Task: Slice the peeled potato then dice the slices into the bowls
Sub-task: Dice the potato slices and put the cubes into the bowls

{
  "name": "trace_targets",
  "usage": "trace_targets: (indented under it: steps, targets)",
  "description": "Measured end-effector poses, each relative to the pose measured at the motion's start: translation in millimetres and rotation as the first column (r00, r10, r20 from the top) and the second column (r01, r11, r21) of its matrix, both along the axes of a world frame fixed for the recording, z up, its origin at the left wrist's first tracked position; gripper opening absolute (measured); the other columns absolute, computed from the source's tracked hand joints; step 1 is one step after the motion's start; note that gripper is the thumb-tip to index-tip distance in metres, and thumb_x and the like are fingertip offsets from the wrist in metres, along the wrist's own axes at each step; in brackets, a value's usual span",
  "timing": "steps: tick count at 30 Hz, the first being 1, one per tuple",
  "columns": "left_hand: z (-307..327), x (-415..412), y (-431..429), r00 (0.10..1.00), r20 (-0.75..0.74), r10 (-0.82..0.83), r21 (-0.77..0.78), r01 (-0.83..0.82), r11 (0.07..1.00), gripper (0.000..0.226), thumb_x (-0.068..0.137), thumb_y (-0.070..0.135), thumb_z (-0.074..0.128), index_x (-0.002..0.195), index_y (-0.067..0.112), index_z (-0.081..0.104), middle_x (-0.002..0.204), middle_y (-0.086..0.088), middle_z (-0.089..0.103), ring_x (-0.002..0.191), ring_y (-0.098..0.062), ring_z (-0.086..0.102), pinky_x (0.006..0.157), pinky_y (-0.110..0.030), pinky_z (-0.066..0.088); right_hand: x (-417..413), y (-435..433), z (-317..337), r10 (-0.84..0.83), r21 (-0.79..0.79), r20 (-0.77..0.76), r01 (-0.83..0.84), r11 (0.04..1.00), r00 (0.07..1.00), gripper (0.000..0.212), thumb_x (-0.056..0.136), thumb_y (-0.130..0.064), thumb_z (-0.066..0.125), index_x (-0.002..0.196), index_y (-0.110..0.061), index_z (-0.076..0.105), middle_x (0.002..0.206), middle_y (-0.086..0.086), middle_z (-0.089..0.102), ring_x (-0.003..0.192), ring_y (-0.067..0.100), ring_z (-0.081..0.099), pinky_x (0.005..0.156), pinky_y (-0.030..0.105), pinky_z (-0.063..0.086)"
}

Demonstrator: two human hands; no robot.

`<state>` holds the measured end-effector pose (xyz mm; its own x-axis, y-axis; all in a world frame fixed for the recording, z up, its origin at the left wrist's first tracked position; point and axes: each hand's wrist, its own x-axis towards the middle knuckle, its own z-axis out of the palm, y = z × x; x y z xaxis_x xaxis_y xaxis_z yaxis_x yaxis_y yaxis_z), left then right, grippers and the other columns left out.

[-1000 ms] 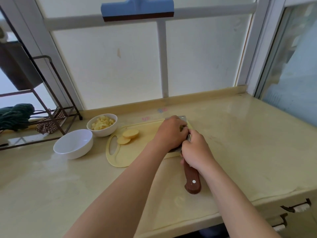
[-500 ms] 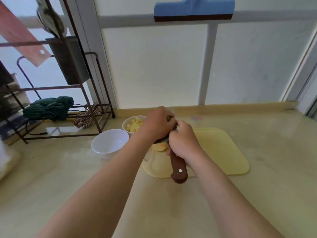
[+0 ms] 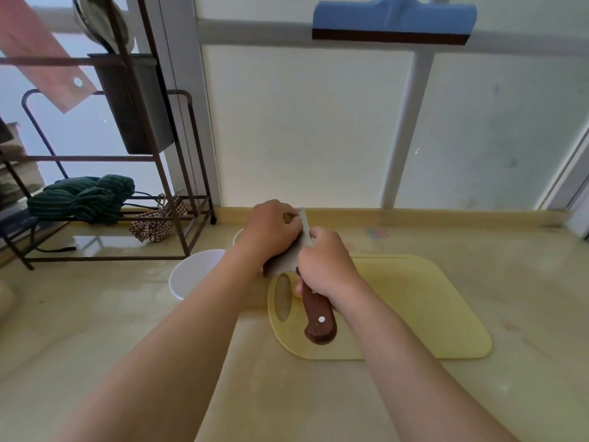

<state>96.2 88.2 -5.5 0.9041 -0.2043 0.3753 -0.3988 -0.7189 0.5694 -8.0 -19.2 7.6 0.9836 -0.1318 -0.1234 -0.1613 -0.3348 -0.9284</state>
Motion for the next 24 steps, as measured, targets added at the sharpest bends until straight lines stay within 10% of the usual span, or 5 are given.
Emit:
trace_targets:
  steps: [7, 24]
  targets:
    - [-3, 8, 8, 0.995, -0.013, 0.097, 0.002, -0.097, 0.995, 0.021, 0.086, 0.024, 0.055, 0.092, 0.019, 0.074, 0.092, 0.004, 0.071, 0.084, -0.015, 0.060, 0.069, -0.026, 0.047, 0, -8, 3, 0.018, -0.081, 0.004, -0.017, 0.997, 1.000, 0.035, 0.090, -0.002, 0.037, 0.119, -0.017, 0.049, 0.107, 0.027, 0.066, 0.046, 0.024, 0.065, 0.057, 0.037, 0.058]
    - [-13, 2, 17, 0.999, -0.003, 0.051, 0.208, -0.049, 0.977, 0.025, 0.082, 0.027, 0.048, 0.073, 0.015, 0.068, 0.073, -0.003, 0.067, 0.069, -0.023, 0.063, 0.064, -0.045, 0.058, -14, -47, 7, -0.005, -0.183, 0.027, 0.009, 0.983, 1.000, 0.050, 0.093, -0.003, 0.038, 0.135, -0.026, 0.050, 0.085, 0.010, 0.067, 0.045, 0.017, 0.064, 0.050, 0.027, 0.051]
